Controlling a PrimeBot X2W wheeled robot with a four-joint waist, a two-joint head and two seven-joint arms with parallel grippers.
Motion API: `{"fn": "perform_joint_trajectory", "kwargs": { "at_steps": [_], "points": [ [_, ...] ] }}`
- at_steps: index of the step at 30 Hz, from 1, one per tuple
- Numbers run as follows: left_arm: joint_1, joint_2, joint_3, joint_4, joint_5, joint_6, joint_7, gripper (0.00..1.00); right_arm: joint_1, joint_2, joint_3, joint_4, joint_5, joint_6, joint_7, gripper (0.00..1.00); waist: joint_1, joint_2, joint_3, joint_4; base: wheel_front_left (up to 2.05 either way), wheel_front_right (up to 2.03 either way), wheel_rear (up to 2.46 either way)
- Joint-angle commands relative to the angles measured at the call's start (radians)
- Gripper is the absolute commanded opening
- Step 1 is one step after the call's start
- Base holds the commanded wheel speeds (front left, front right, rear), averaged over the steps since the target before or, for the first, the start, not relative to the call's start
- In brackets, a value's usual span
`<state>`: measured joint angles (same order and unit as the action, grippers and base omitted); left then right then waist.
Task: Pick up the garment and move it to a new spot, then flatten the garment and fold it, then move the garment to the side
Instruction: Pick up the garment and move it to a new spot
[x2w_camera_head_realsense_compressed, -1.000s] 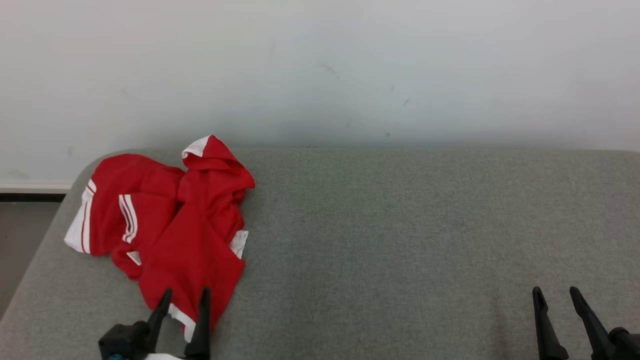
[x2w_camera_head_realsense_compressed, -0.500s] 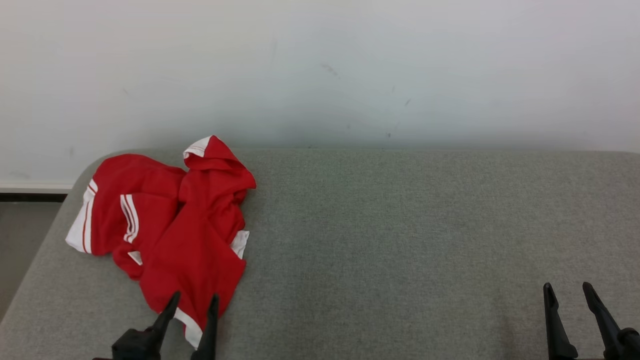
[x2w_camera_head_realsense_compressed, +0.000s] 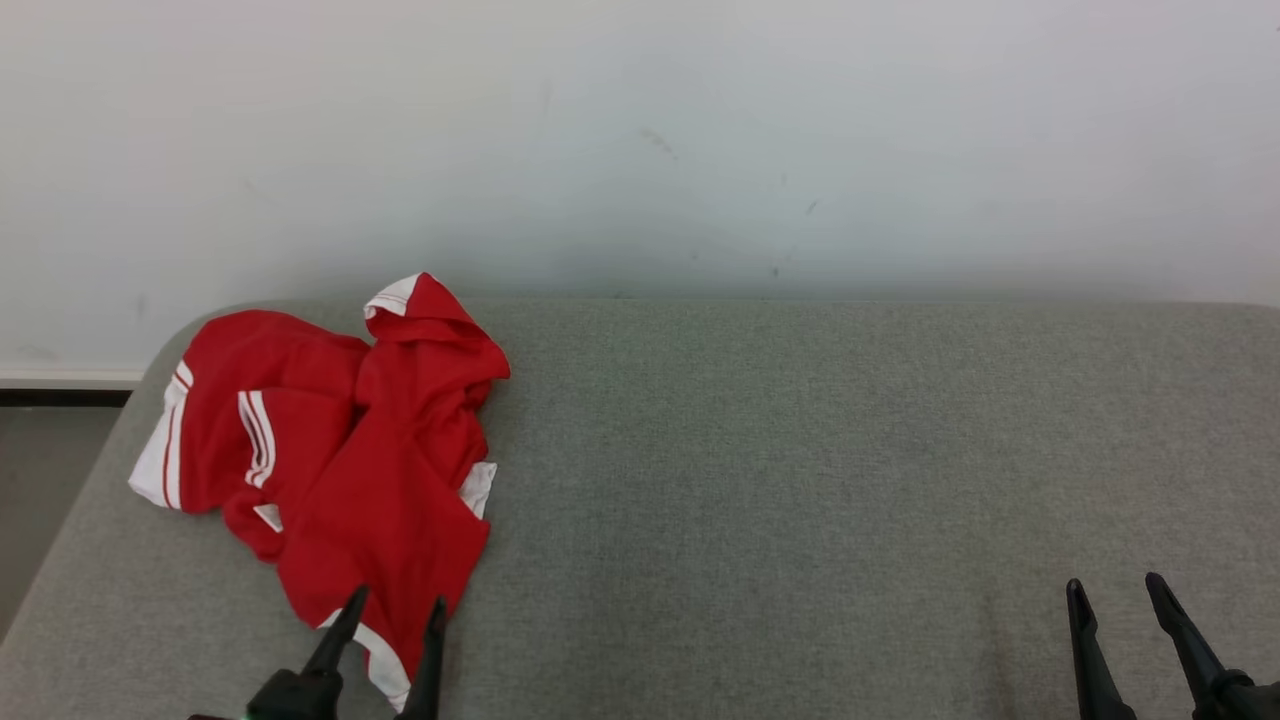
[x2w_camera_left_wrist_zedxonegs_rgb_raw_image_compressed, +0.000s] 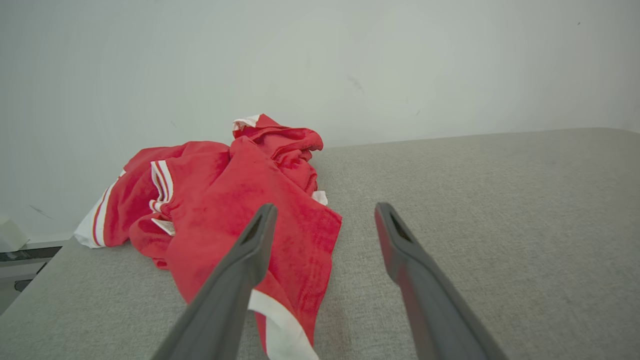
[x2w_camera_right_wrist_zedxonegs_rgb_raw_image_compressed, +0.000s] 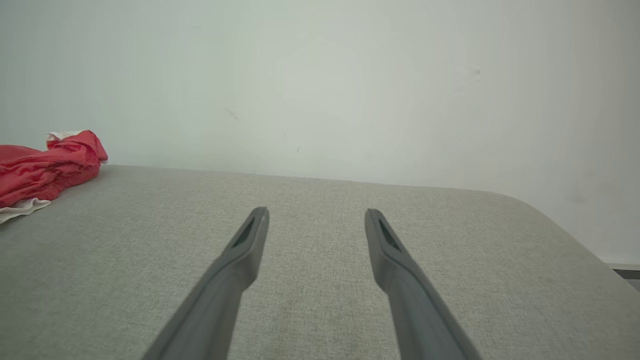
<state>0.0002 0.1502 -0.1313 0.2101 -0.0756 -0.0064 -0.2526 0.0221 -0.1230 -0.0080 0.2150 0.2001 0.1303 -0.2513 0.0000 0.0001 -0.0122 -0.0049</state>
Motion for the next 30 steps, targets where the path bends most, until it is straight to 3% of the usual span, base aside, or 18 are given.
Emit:
{"fn": "perform_joint_trajectory", "kwargs": {
  "at_steps": [1,18,30],
  "points": [
    [0.008,0.001,0.004,0.002,0.018,0.001,-0.006,1.00,0.006,-0.006,0.004,-0.006,-0.015,0.001,-0.008,1.00,0.0000,-0.0001,0.000,-0.001,0.00,0.00,0.00],
    [0.008,-0.020,0.020,0.012,0.050,-0.021,-0.012,1.00,0.006,-0.013,0.012,-0.007,0.003,0.001,-0.015,1.00,0.0000,-0.0001,0.002,-0.003,0.00,0.00,0.00],
    [0.016,-0.025,0.025,0.027,0.049,-0.035,-0.012,1.00,0.024,-0.005,0.032,0.000,0.010,0.001,-0.013,1.00,0.0000,-0.0001,-0.016,0.142,0.00,0.00,0.00]
  ]
}}
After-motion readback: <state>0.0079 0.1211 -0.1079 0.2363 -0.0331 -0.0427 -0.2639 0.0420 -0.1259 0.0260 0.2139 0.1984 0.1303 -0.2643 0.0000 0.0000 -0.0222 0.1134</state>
